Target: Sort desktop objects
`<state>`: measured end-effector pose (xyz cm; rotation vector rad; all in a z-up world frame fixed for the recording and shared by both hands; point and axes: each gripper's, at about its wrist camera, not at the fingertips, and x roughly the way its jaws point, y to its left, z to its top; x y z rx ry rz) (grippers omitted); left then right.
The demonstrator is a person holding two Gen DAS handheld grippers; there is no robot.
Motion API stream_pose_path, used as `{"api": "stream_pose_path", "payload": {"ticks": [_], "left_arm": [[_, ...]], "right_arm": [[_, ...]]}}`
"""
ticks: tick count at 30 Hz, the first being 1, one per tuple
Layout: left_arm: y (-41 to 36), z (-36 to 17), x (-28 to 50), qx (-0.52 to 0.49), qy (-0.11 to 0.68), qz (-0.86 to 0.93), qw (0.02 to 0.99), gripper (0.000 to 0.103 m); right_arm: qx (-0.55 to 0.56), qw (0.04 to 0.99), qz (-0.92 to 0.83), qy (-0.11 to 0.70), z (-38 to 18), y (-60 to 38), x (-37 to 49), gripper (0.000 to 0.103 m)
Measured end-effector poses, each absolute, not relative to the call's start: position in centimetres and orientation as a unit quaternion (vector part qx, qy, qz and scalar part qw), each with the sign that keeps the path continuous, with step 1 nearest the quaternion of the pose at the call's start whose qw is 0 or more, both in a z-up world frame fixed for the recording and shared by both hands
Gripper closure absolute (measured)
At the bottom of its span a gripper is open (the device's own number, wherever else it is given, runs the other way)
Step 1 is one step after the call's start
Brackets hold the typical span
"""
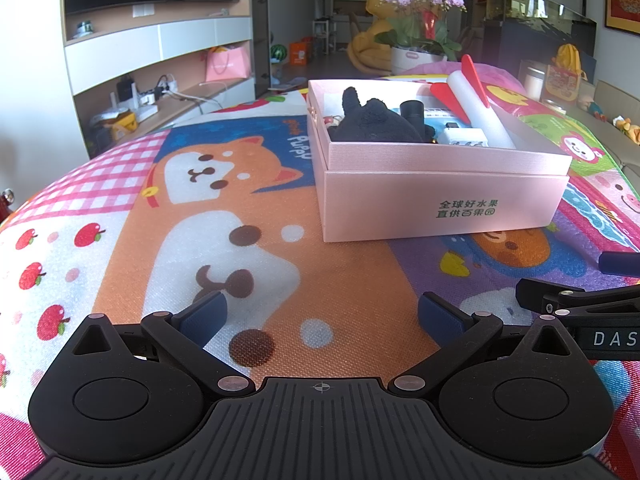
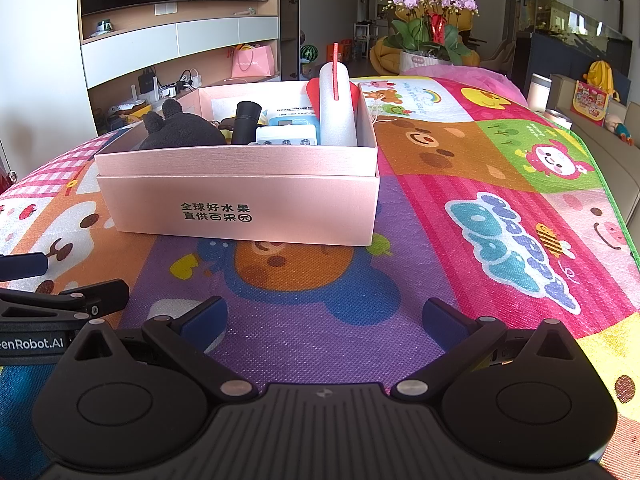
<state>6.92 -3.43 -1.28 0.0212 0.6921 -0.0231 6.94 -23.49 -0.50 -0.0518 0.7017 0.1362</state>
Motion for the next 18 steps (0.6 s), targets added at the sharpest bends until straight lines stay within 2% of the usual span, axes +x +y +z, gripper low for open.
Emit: {"api": "stream_pose_path", "payload": {"ticks": [18], "left_arm": [[-3.6,-1.26,7.16,0.014,0.339,-0.01,0.94,0.0]], "right_arm": [[-0.025,0.936,0.067,0.343,-0.48,-23.51,6.93,0.0]]}}
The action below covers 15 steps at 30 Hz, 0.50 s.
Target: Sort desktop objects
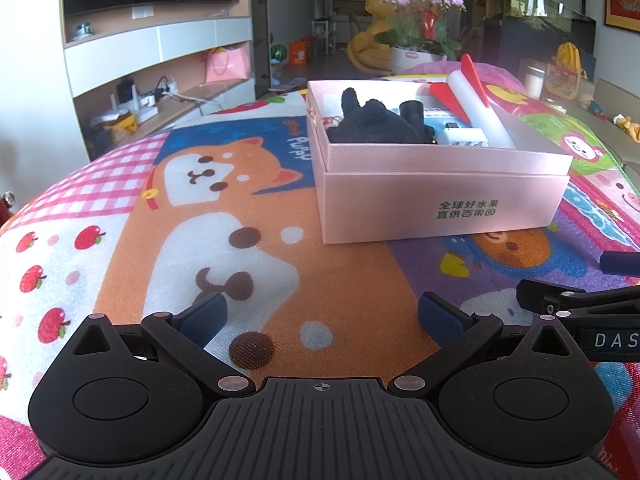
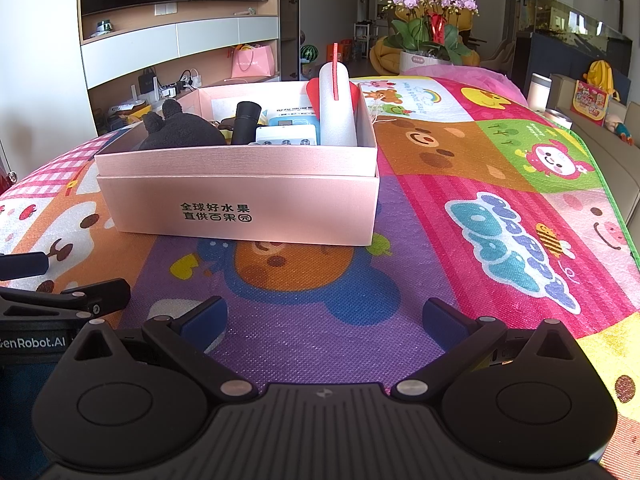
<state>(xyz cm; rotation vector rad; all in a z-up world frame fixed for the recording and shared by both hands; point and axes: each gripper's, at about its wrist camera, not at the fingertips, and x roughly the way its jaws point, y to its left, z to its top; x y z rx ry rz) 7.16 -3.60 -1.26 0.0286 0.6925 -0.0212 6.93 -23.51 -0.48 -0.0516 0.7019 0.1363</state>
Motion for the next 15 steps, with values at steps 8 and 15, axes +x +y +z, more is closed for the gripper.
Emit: {"api": "stream_pose_path", "payload": {"ticks": [8,15], "left_arm": [[-3.52,-1.04,7.59,0.011,0.356,-0.016,0.934,0.0],[-3.37,-1.04,7.54,0.005,0.356,-0.018,0.934,0.0]], "right_arm": [[-0.025,0.936,0.067,0.344,-0.47,-23.52,6.94,0.0],[-0.025,0.936,0.067,0.344,-0.48,-23.53,6.96,0.0]]}}
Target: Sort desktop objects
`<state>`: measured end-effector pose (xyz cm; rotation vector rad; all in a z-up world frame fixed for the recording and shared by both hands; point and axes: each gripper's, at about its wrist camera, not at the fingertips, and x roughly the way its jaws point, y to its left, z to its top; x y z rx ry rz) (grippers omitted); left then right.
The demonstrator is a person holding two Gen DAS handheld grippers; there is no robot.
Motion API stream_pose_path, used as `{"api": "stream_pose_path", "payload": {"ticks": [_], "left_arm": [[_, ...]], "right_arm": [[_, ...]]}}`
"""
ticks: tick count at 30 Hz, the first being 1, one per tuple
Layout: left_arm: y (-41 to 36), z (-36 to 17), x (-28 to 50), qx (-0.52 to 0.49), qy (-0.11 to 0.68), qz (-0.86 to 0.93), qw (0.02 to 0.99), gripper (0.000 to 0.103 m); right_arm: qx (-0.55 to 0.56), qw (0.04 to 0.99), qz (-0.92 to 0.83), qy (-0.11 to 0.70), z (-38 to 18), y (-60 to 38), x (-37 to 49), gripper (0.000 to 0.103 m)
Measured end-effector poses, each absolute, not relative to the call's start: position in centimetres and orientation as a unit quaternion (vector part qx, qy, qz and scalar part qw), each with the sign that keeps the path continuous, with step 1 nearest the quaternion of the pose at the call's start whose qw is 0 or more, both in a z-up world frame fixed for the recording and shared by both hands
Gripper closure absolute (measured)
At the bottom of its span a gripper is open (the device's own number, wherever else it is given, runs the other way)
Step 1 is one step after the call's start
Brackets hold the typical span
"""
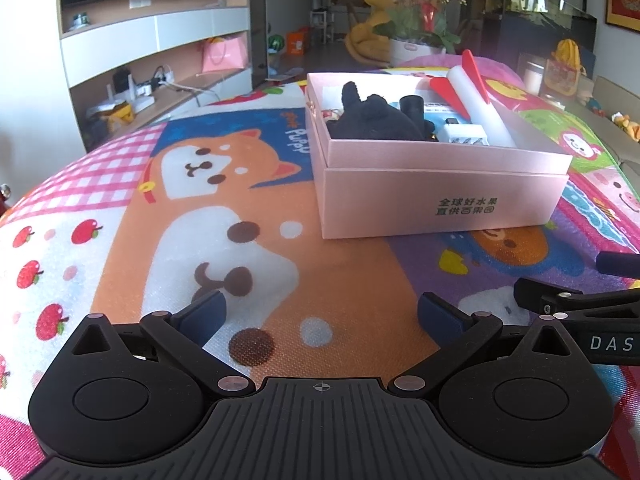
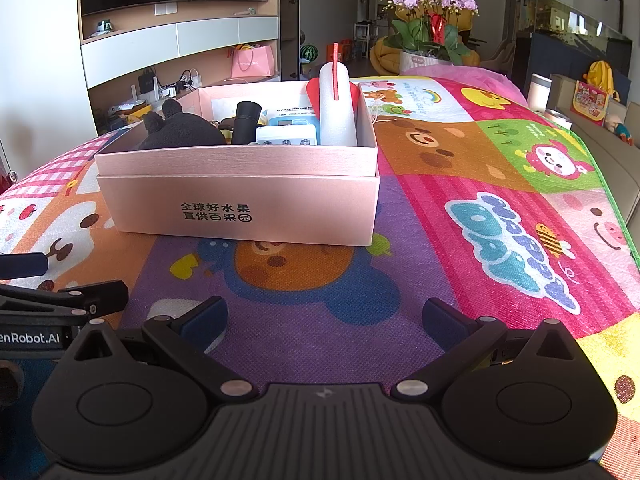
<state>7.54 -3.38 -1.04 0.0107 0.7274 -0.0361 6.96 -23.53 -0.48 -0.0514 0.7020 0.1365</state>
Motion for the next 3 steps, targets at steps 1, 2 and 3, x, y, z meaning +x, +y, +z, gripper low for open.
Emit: {"api": "stream_pose_path", "payload": {"ticks": [1,2,3], "left_arm": [[-3.37,-1.04,7.54,0.005,0.356,-0.018,0.934,0.0],[-3.38,-1.04,7.54,0.006,0.356,-0.018,0.934,0.0],[-3.36,-1.05,7.57,0.006,0.356,-0.018,0.934,0.0]], "right_arm": [[-0.025,0.936,0.067,0.344,-0.48,-23.53,6.96,0.0],[-0.025,0.936,0.067,0.343,-0.48,-23.54,6.95,0.0],[-0.025,0.936,0.067,0.343,-0.48,-23.53,6.96,0.0]]}}
